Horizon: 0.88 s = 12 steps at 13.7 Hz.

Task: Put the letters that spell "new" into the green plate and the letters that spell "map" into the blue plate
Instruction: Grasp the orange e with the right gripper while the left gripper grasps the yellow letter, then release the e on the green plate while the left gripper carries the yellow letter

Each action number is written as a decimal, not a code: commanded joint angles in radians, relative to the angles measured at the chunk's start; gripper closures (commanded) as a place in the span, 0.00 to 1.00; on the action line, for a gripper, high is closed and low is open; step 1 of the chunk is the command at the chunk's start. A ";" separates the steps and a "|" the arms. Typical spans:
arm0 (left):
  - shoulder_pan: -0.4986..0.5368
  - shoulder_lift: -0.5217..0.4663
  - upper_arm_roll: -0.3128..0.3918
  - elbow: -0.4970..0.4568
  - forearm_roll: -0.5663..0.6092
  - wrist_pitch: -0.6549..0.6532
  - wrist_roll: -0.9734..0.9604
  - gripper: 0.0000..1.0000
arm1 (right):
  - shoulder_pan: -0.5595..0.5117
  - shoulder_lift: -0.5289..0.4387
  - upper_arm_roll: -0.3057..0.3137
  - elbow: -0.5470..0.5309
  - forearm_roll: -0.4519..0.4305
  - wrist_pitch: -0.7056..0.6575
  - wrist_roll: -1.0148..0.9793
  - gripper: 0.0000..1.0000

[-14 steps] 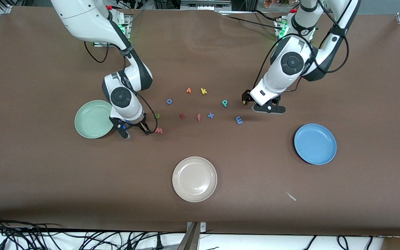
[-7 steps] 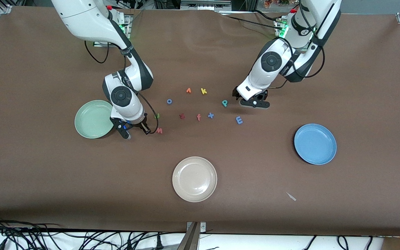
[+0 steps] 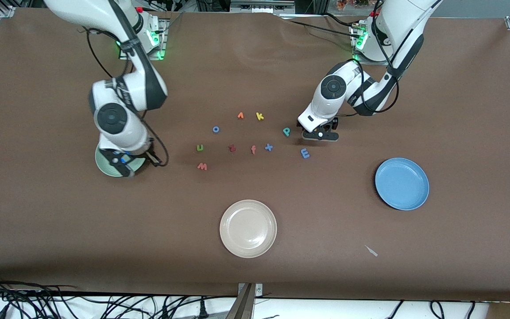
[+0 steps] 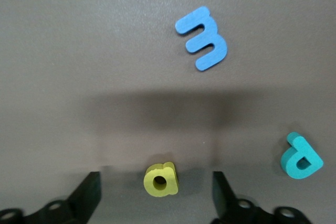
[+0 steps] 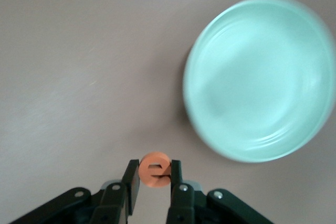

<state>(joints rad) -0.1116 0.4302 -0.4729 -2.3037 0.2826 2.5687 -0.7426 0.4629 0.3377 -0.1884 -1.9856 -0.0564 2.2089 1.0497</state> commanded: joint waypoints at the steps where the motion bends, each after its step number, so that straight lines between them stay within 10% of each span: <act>1: 0.001 0.025 -0.001 0.017 0.038 -0.004 -0.040 0.20 | 0.003 -0.066 -0.066 -0.157 0.016 0.053 -0.130 0.95; 6: -0.002 0.027 -0.001 0.014 0.036 -0.015 -0.084 0.52 | 0.000 -0.040 -0.131 -0.349 0.016 0.296 -0.194 0.83; 8: -0.005 0.030 -0.001 0.014 0.038 -0.015 -0.103 0.62 | -0.001 -0.042 -0.132 -0.348 0.020 0.293 -0.192 0.00; 12: -0.003 0.038 -0.001 0.015 0.038 -0.015 -0.100 0.82 | 0.002 -0.094 -0.102 -0.314 0.032 0.241 -0.186 0.00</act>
<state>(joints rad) -0.1120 0.4347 -0.4777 -2.2947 0.2827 2.5566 -0.8140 0.4609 0.2931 -0.3123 -2.3103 -0.0442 2.4855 0.8777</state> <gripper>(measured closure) 0.709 0.269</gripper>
